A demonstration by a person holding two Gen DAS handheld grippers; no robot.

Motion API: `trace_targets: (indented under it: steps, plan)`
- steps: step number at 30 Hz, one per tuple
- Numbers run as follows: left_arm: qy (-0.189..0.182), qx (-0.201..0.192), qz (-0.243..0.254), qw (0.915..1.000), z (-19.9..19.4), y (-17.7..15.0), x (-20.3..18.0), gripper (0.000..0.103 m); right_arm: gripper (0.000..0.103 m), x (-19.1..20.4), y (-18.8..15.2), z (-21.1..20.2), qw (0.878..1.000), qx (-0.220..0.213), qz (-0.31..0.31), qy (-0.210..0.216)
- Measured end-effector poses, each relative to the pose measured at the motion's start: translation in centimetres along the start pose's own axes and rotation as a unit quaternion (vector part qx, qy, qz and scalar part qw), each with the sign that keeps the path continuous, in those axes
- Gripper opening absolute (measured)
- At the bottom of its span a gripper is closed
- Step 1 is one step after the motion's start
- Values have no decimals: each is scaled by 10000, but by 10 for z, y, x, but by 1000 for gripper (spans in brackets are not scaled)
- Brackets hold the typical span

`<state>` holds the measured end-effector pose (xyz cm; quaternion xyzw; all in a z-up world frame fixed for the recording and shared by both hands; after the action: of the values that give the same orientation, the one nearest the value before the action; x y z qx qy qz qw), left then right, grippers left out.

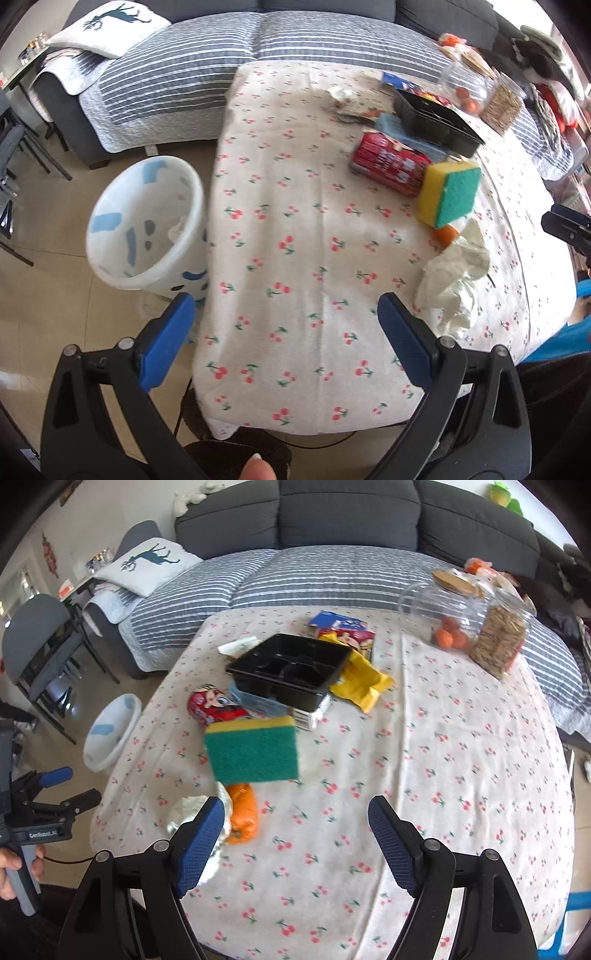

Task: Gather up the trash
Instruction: 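Grasp the crumpled white plastic bag on the table with the left gripper, then grasp the orange pepper with the right gripper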

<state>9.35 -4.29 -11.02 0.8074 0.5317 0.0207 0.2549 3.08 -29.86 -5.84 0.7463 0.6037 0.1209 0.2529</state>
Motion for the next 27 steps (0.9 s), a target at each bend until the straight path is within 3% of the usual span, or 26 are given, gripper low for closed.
trace_targets:
  steps: [6, 13, 18, 21, 23, 27]
  plan:
    - [-447, 276, 324, 9981, 28, -2, -57, 99, 82, -39, -23, 3, 9996, 137, 182, -153]
    - [-855, 454, 725, 9927, 56, -3, -105, 97, 82, -59, -40, 6, 9990, 278, 227, -254]
    - [-870, 567, 882, 9907, 70, 2, -113, 82, 82, -65, -45, 6, 9988, 332, 232, -262]
    - [-917, 686, 884, 9895, 77, 1, -113, 67, 82, -65, -45, 8, 9987, 370, 234, -251]
    - [-979, 762, 871, 9884, 79, -2, -112, 48, 82, -63, -46, 9, 9987, 392, 222, -243]
    - [-1114, 729, 877, 9872, 70, -3, -109, 34, 82, -56, -45, 12, 9986, 434, 172, -236]
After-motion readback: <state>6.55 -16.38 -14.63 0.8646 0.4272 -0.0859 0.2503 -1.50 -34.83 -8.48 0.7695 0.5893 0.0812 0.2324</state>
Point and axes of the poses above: each gripper's, at about its wrist camera, not at the fingertips, and z roughly the way its jaws point, x to its left, y to its top, the point moved 7 cm from there along z, roughly the way its jaws point, and after that the axes turned 15 degrees about -y, right-handed, at the moved point
